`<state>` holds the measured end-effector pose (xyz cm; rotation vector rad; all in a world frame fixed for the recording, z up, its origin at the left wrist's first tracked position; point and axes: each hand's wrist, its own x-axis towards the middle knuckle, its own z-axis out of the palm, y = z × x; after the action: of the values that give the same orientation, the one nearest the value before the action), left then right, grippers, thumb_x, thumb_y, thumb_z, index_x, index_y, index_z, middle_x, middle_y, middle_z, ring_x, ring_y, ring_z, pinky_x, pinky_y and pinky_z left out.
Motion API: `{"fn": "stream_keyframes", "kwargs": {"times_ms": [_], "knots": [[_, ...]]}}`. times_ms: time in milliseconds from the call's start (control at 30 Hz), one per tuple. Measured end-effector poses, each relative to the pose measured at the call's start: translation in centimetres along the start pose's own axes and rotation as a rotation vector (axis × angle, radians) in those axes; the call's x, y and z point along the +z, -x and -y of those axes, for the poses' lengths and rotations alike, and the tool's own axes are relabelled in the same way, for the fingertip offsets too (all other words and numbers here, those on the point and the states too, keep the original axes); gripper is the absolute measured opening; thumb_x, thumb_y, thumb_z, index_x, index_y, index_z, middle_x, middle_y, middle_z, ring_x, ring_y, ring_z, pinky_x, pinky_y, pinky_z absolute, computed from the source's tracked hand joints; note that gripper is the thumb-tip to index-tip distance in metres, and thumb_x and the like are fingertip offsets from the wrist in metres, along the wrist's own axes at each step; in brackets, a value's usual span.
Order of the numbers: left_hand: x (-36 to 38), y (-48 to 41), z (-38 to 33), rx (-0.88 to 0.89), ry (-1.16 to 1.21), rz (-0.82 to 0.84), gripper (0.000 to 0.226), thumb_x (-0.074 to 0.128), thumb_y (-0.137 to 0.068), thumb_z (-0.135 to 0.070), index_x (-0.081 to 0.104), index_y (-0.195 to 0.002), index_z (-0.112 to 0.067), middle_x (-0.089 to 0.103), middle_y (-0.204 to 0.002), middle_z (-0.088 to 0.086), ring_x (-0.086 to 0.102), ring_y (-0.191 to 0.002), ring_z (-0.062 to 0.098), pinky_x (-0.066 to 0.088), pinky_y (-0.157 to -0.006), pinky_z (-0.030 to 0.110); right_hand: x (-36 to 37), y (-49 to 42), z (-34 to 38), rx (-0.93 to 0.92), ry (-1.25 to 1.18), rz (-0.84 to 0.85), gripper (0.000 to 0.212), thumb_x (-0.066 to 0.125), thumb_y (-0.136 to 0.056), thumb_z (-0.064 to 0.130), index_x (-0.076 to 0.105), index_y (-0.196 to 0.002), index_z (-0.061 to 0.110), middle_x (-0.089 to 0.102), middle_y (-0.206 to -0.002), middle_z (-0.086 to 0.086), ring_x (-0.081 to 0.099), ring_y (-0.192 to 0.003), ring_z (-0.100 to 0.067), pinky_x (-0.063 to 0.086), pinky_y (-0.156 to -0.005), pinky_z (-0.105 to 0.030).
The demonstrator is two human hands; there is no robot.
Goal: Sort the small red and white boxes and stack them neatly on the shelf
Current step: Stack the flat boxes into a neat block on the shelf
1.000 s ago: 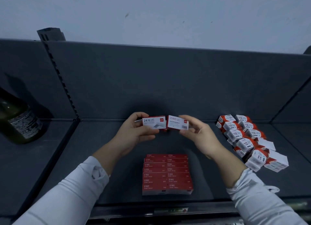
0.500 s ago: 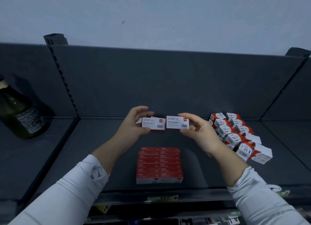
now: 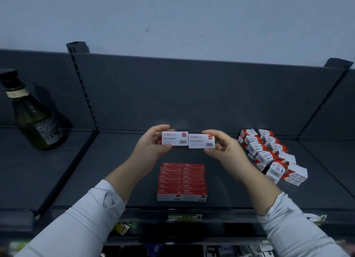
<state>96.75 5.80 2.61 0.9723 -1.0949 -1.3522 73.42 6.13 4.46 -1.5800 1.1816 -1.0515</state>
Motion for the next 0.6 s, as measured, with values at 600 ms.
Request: {"fn": "stream_keyframes", "kwargs": {"times_ms": [600], "knots": [[-0.3, 1.2, -2.3, -0.151, 0.172, 0.039, 0.036, 0.040, -0.093, 0.017, 0.054, -0.121, 0.000, 0.065, -0.120, 0.015, 0.070, -0.100, 0.026, 0.060, -0.083, 0.039, 1.2, 0.0, 0.8, -0.003, -0.015, -0.024, 0.044, 0.066, -0.084, -0.011, 0.064, -0.115, 0.019, 0.073, -0.103, 0.000, 0.069, -0.093, -0.006, 0.055, -0.086, -0.023]]}}
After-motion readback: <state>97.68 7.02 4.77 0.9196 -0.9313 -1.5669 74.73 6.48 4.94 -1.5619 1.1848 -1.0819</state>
